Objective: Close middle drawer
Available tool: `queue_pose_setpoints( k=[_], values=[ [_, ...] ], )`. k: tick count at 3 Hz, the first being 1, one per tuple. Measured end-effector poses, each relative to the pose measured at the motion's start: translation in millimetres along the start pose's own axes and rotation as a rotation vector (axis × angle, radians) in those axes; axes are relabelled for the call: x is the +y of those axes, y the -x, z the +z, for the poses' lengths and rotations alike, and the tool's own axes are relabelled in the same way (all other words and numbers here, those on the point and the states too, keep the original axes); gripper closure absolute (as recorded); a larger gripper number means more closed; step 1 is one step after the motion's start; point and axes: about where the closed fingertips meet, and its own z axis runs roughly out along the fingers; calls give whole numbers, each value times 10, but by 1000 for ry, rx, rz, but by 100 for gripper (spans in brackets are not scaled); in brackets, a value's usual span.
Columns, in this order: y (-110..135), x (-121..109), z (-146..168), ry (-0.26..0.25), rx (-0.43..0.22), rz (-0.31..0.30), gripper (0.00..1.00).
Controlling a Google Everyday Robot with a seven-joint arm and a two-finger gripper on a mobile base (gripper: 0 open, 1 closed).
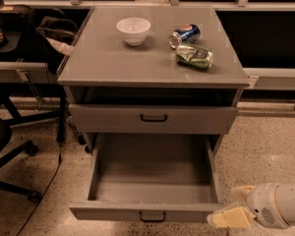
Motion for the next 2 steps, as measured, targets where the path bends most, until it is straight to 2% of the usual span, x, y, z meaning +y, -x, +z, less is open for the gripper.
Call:
queue_pose_setpoints(
  k=[1, 2],
  values=[
    [-23, -3, 17, -3, -3, 4, 57],
    [-234, -28, 173, -34, -29, 38, 81]
  ],
)
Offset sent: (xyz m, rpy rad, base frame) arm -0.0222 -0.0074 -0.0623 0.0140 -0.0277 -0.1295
